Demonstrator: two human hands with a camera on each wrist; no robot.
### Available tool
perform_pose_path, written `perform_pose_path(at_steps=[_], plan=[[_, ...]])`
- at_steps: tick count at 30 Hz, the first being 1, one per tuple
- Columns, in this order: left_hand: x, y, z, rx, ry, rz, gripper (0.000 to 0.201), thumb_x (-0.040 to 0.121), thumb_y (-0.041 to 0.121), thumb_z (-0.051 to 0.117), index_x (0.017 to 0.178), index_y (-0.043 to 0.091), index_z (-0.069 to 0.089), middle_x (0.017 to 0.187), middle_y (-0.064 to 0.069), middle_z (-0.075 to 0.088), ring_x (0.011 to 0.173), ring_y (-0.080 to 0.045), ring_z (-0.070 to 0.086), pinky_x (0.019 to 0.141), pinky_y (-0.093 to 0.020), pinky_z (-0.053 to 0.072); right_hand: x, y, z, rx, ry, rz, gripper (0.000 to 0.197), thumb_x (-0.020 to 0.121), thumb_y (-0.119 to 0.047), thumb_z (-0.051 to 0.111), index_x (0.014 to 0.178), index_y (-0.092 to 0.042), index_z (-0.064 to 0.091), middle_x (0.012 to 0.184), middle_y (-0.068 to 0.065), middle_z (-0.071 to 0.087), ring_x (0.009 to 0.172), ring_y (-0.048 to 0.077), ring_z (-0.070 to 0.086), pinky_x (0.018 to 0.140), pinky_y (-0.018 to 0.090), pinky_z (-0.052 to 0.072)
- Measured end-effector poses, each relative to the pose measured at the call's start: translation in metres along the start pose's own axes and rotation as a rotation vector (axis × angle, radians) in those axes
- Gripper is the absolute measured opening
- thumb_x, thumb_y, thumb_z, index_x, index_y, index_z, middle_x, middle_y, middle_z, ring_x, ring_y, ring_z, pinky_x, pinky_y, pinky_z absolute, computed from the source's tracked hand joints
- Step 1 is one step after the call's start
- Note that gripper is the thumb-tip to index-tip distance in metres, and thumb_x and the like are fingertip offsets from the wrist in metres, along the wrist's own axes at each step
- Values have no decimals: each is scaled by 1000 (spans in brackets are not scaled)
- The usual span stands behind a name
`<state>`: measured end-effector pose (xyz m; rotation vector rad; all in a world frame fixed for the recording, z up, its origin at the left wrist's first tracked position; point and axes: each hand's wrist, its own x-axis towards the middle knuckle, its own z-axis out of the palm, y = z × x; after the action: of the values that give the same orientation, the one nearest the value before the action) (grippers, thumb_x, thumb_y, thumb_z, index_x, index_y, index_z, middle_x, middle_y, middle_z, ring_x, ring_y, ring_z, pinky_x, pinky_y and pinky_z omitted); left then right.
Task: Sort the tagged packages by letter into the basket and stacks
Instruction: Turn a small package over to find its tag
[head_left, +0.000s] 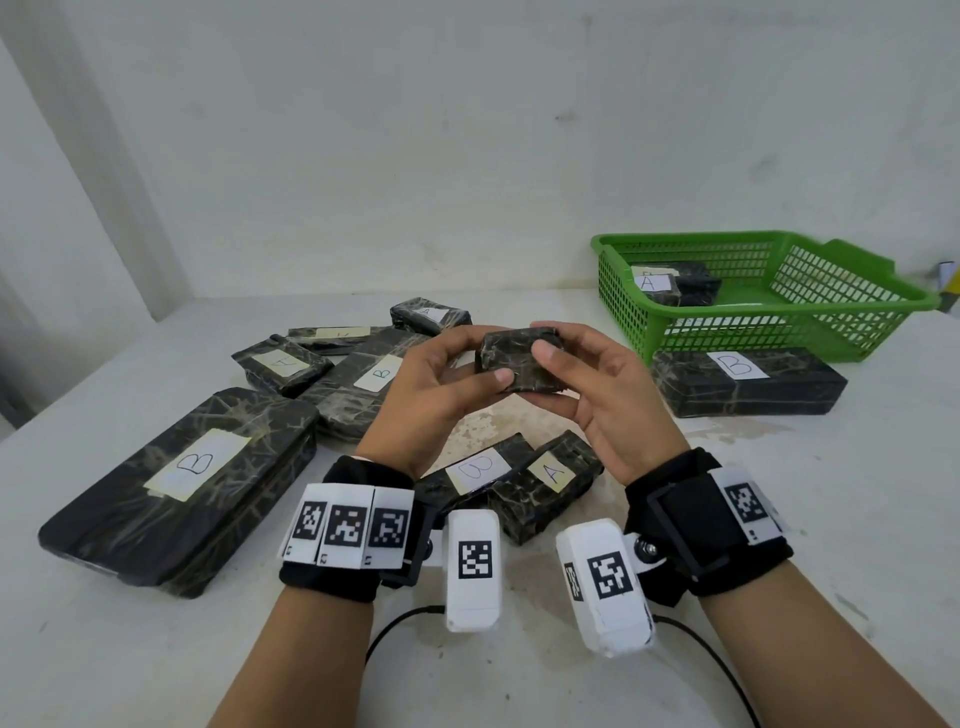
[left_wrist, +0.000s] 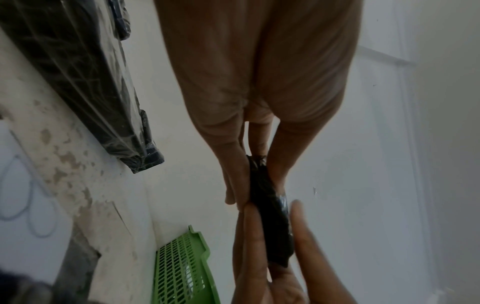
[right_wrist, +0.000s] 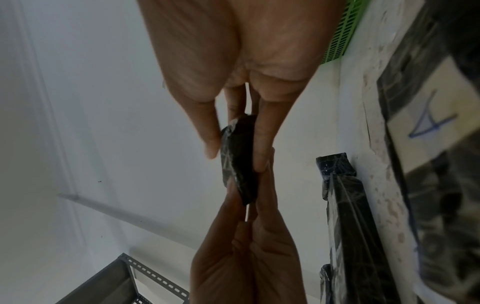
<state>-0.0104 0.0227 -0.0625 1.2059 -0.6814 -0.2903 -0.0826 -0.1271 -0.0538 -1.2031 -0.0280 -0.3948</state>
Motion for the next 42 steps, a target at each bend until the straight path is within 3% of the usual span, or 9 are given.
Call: perform_pose_path(at_steps=[3,11,15,21,25,29,32,37,42], plan=[[-1,-1,2,7,-49,-8,36,82,5,63,117,3,62,110,-14,67,103,-27,66,99,-42,53,0,0,-1,-37,52,-44,4,88,1,64,89,-3,63,93,11,64,76,16,71,66,29,61],[-1,0,2,-13,-40,17,29,79,-3,62,107,5,63,114,-12,68,101,-29,65,93,-45,53,0,-1,-1,-34,-8,-64,17,74,-22,71,84,-10,64,90,7,67,79,15,68,69,37,62],[-2,-1,5,26,-21,81,29,77,-5,63,101,11,68,119,-14,68,104,-27,67,89,-38,55,0,-1,0,-74,32,-106,11,82,-16,68,90,-11,63,86,0,68,81,11,67,68,37,61],[1,-3,2,44,-3,184,39,74,-9,62,89,24,75,106,-2,69,112,-21,62,96,-39,50,1,-3,-1,-73,22,151,57,79,-56,57,122,-19,58,113,10,67,100,23,70,73,40,61],[0,-2,5,75,-7,167,40,74,-5,65,106,17,67,124,-8,64,122,-21,59,103,-42,48,1,-1,1,-27,33,122,22,94,-30,60,98,-10,67,96,8,72,88,23,73,65,33,61],[0,1,7,-31,60,2,57,77,28,71,131,21,52,129,-15,58,117,-20,63,97,-41,55,3,0,-2,46,28,57,13,97,-11,56,99,-8,69,97,11,72,89,21,72,70,31,60],[-1,-2,9,63,106,14,36,85,30,63,119,16,64,117,-16,66,108,-22,67,84,-35,59,2,1,-2,23,11,55,17,98,-12,56,106,-9,70,104,11,72,97,23,71,73,32,60],[0,-5,9,128,121,54,19,86,24,62,96,11,70,91,-7,70,91,-16,71,71,-32,60,-1,3,6,-60,37,41,47,86,-45,59,102,-2,66,99,14,73,95,23,73,74,35,61],[-2,-3,12,118,58,-11,28,88,37,66,93,10,73,94,-8,72,93,-21,71,75,-36,60,-2,3,2,-77,116,-35,26,96,-20,59,92,4,65,84,12,71,81,21,74,63,28,60]])
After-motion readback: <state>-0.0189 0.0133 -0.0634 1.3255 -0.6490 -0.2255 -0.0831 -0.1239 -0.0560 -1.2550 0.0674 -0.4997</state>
